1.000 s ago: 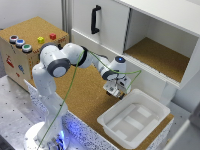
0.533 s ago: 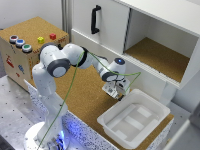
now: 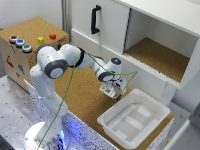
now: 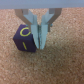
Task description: Push the purple block towards the left
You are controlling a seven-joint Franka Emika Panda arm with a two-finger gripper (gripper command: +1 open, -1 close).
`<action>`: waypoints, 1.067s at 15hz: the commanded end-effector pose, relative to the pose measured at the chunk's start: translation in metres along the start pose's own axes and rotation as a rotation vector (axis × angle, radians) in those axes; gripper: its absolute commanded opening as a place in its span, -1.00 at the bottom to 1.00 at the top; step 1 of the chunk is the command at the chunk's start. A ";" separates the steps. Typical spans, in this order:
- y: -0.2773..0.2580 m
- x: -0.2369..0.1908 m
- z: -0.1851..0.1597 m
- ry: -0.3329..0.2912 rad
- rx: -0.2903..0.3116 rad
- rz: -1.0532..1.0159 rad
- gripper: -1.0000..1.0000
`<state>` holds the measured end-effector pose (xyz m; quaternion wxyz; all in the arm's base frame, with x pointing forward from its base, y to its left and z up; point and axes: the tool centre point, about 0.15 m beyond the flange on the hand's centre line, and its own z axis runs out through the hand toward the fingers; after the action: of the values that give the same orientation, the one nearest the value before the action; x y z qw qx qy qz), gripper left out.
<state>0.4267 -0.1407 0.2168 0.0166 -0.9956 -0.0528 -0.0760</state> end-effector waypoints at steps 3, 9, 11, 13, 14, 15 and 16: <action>-0.020 0.014 0.023 0.086 -0.029 -0.032 -1.00; -0.069 0.022 0.018 0.057 0.060 -0.127 -1.00; -0.086 0.020 0.017 0.033 0.089 -0.151 -1.00; -0.104 0.015 0.015 0.012 0.111 -0.174 -1.00; -0.111 0.014 0.015 0.001 0.126 -0.181 -1.00; -0.119 0.012 0.014 -0.012 0.138 -0.192 -1.00; -0.128 0.009 0.014 -0.017 0.141 -0.208 -1.00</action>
<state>0.4374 -0.0473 0.2045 0.0353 -0.9879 -0.1311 -0.0747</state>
